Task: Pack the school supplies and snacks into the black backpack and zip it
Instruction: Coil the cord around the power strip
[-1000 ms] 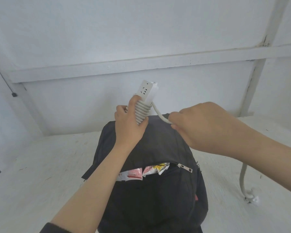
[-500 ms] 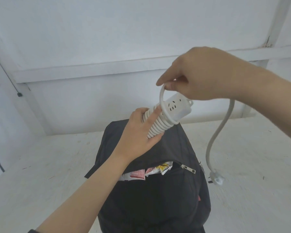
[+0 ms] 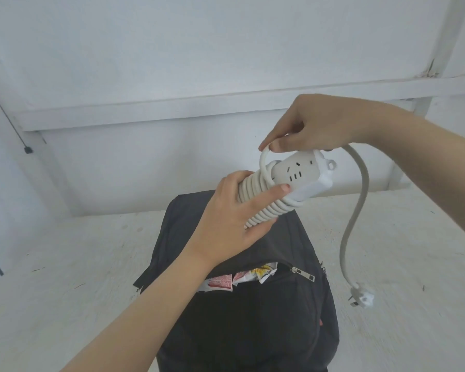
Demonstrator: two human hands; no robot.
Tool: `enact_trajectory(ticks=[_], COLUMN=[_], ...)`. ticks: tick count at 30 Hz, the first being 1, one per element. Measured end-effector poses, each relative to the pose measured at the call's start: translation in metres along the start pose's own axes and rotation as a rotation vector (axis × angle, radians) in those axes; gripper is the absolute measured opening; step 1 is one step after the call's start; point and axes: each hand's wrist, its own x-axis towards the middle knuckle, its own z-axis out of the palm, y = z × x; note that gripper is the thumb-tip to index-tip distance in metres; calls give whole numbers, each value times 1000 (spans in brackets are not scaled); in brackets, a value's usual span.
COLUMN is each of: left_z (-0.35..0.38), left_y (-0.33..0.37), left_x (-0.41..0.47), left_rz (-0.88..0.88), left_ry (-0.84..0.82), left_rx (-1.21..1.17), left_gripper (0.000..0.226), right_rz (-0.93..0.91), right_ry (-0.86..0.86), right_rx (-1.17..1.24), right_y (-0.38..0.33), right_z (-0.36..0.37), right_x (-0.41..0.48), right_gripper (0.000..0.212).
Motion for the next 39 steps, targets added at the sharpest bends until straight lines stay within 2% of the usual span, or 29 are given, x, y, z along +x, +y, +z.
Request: enact_trajectory(ticks=[4, 6, 8, 10, 14, 18, 20, 22, 24, 27, 29, 33, 35, 36, 39], left_z=[1, 1, 0, 1, 3, 8, 12, 14, 15, 18, 21, 27, 29, 29, 31], left_y=[2, 5, 6, 4, -6, -16, -17, -18, -22, -27, -28, -30, -32, -33, -30], left_x=[-1, -1, -1, 0, 1, 0, 1, 3, 3, 1, 0, 4, 4, 4, 3], left_rz=[-57, -142, -204, -245, -383, -479, -545, -609, -659, -741, -773, -795, -792, -781, -725], left_ry=[30, 75, 113, 136, 166, 193, 248, 296, 320, 331, 323, 278, 245, 231, 205], left_rx=[-60, -146, -192, -197, -201, -212, -262, -284, -295, -323, -308, -274, -256, -246, -196], left_gripper=[65, 67, 69, 71, 74, 74, 74, 73, 72, 72, 73, 73, 74, 74, 73], right_rz=[40, 49, 75, 87, 105, 156, 207, 261, 342, 416, 398, 314, 239, 183, 66], right_ry=[-123, -181, -177, -131, -26, 125, 185, 142, -2, -189, -168, 114, 394, 516, 679], right_rx=[383, 527, 672, 775, 712, 526, 506, 629, 725, 511, 339, -299, -589, -689, -727], right_y=[24, 35, 45, 53, 57, 49, 44, 42, 40, 39, 35, 22, 17, 17, 12], right_z=[4, 11, 18, 28, 51, 78, 90, 100, 106, 112, 112, 103, 95, 90, 73], right_x=[2, 1, -1, -4, -8, -7, -5, -6, -11, -19, -24, -36, -43, -46, -53], right_gripper=[19, 31, 44, 44, 30, 30, 28, 24, 15, 15, 19, 27, 25, 25, 28])
